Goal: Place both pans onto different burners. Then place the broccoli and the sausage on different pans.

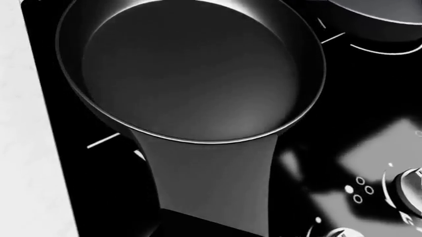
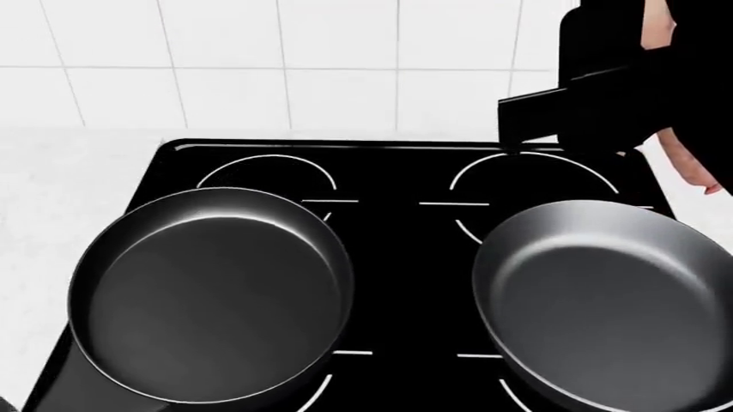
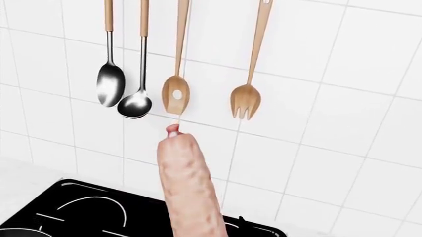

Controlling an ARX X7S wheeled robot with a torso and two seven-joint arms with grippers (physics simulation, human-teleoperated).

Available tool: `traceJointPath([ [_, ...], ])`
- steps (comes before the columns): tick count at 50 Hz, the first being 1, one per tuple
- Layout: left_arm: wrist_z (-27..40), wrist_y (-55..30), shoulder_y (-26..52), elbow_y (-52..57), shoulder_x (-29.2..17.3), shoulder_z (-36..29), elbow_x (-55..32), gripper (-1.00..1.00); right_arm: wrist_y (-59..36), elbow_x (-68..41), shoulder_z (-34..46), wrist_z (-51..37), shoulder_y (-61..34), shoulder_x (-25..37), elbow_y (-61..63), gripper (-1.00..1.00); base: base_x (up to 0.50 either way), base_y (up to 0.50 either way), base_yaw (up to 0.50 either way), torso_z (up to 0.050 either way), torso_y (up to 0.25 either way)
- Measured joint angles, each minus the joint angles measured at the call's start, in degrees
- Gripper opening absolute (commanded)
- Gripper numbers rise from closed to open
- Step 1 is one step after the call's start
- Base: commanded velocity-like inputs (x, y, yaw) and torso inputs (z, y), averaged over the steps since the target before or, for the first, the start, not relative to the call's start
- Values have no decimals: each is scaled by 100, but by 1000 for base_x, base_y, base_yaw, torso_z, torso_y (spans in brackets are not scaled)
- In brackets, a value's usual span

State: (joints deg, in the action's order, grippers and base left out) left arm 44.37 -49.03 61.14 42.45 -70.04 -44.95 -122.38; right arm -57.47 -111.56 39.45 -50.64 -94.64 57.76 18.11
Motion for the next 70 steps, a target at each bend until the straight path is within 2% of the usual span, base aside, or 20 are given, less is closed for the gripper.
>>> traceJointPath([
  [14,-265,120,-567,-49,52,-133,879,-100,36,-18,-12,3,50,34,56,-100,0,0,0,0,1],
  [36,-836,817,-1458,-214,137,-197,1969,-100,21,-112,-19,-48,19,73,118,-100,0,0,0,0,0],
  [37,-848,831,-1481,-218,139,-201,1998,100,18,-112,-19,-46,16,73,117,-100,0,0,0,0,0],
  [47,-755,806,-1492,-177,84,-193,2062,100,-6,-122,-14,-45,-26,63,108,-100,0,0,0,0,0],
  [56,-508,557,-1176,10,-35,-126,1733,100,-7,-133,-16,-52,-42,63,120,-100,0,0,0,0,0],
  [61,-290,318,-732,163,-170,-14,1188,100,-5,-122,-16,-42,-39,59,123,-100,0,0,0,0,0],
  [70,154,-22,318,307,-425,241,-408,100,-17,-113,-13,-26,-58,47,117,-100,0,0,0,0,1],
])
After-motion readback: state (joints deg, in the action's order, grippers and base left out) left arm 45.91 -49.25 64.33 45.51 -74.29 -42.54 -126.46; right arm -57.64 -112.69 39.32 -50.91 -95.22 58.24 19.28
